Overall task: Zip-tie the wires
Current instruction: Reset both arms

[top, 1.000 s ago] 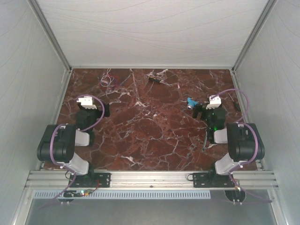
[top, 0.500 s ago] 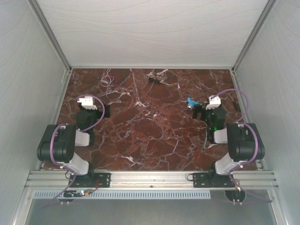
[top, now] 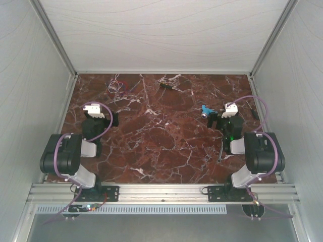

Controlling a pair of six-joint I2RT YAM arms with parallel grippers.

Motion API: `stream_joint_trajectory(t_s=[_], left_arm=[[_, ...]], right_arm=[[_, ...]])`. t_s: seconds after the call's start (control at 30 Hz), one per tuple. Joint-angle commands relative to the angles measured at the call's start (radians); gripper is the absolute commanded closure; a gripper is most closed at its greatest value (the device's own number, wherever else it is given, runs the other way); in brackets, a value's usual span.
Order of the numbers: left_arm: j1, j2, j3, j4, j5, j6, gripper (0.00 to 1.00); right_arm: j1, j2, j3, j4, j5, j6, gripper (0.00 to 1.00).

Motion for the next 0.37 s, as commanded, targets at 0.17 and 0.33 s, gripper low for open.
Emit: stream_joint_trajectory(t_s=[0.17,0.33], left_arm=[[0.0,-0.001,0.005,0.044,0.014,0.0,0.0],[0.0,-0.002,0.005,0.044,0.014,0.0,0.0]], right_arm=[[0.0,-0.001,0.001,0.025,-0.001,0.009,0.02],[0.0,-0.002,0.003,0.023,-0.002,0.009,0.02]])
